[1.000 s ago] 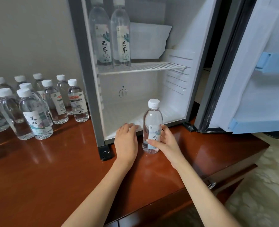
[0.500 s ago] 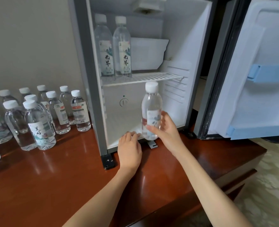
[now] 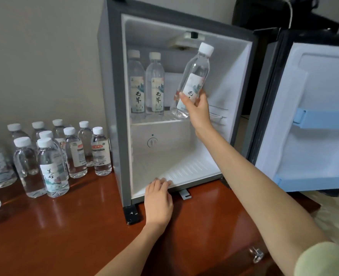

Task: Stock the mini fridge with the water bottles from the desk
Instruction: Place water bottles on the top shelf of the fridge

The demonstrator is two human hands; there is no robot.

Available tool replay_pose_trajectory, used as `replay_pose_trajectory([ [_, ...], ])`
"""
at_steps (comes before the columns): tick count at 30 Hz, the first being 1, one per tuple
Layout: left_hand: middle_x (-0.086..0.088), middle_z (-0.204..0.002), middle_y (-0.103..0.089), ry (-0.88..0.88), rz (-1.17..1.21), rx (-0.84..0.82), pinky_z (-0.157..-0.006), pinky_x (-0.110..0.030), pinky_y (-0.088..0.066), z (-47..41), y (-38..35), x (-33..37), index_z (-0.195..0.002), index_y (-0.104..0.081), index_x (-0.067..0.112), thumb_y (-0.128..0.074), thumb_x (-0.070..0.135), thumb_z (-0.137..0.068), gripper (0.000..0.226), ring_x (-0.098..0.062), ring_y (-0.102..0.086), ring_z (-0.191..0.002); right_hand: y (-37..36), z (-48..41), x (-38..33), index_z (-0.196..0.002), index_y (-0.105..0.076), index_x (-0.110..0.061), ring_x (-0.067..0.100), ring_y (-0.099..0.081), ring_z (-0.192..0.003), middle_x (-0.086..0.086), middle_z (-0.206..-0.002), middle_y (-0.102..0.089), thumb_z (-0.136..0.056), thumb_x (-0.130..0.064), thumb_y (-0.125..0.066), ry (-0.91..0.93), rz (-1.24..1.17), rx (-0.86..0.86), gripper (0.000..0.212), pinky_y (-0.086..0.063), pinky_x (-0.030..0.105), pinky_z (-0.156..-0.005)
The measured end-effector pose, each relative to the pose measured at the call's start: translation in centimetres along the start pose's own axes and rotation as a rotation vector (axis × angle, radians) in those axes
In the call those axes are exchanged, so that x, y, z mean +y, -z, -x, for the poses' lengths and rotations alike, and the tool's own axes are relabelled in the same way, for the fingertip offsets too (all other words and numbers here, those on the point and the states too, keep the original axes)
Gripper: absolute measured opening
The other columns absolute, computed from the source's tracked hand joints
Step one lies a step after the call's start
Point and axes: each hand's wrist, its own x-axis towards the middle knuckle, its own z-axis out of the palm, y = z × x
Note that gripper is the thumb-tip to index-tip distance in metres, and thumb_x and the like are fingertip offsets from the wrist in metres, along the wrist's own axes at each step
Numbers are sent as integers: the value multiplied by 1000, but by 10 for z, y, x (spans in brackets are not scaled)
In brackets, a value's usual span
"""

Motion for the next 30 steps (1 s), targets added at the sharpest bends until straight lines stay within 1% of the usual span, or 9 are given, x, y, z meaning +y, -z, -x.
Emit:
replay_pose_trajectory([
  [2, -5, -110, -65, -1, 5, 0, -100, -42, -45, -1, 0, 0, -110, -69, 11, -60, -5, -79, 36, -29, -58, -110, -1, -5, 8, -127, -44, -16, 7, -61, -101, -2, -116, -61, -89, -19, -68, -31, 55, -26, 45, -51, 13, -77],
  [4, -5, -111, -65, -2, 4, 1, -102, -41, -44, 0, -1, 0, -110, -69, 12, -60, -5, -78, 38, -28, -57, -112, -1, -9, 15, -129, -46, -18, 7, -61, -102, -1, -118, -62, -90, -22, -67, -37, 122, -80, 44, -51, 15, -80],
  [6, -5, -111, -65, -4, 13, 11, -103, -41, -44, -1, -1, -1, -110, -69, 12, -61, -6, -76, 39, -28, -57, -113, -2, -13, 19, -132, -46, -16, 5, -61, -103, -2, -120, -64, -91, -24, -66, -40, 175, -137, 46, -51, 12, -79],
  [10, -6, -117, -64, -1, 25, -3, -107, -40, -39, 0, -3, -4, -114, -68, 12, -59, -7, -75, 44, -29, -54, -119, -3, -17, 22, -136, -45, -14, -5, -58, -95, -8, -114, -61, -91, -29, -65, -59, 240, -166, 51, -46, 4, -68],
  [15, -3, -134, -55, 14, 20, -60, -117, -33, -22, 1, 0, -4, -128, -59, 16, -50, -3, -81, 51, -24, -40, -134, -4, -24, 21, -138, -44, -14, 11, -57, -109, -6, -119, -57, -91, -35, -64, -92, 340, -191, 55, -44, 20, -82],
  [19, 1, -140, -49, 7, 11, -70, -118, -29, -15, 1, 0, -6, -133, -54, 20, -47, 0, -83, 54, -19, -34, -138, -2, -28, 20, -139, -43, -15, 12, -56, -109, -3, -124, -56, -89, -39, -66, -116, 402, -208, 59, -45, 19, -77],
  [23, 1, -141, -48, 4, 10, -68, -118, -27, -11, 1, -1, -6, -134, -54, 21, -47, 0, -83, 55, -18, -33, -139, 1, -31, 15, -137, -46, -14, 14, -56, -112, 0, -129, -57, -88, -38, -67, -138, 438, -219, 58, -45, 27, -89],
  [27, -1, -140, -49, 14, 11, -73, -119, -29, -13, 0, 0, -5, -133, -54, 20, -47, -1, -82, 55, -20, -34, -138, 1, -33, 10, -132, -51, -16, 12, -57, -102, -4, -119, -58, -86, -39, -70, -138, 468, -200, 55, -46, 27, -83],
  [30, -2, -140, -49, 17, 12, -91, -119, -32, -16, 0, 0, -5, -133, -55, 18, -47, -1, -82, 55, -22, -35, -138, -1, -35, 11, -130, -53, -16, 13, -58, -98, -2, -116, -60, -86, -38, -71, -136, 478, -181, 53, -48, 29, -84],
])
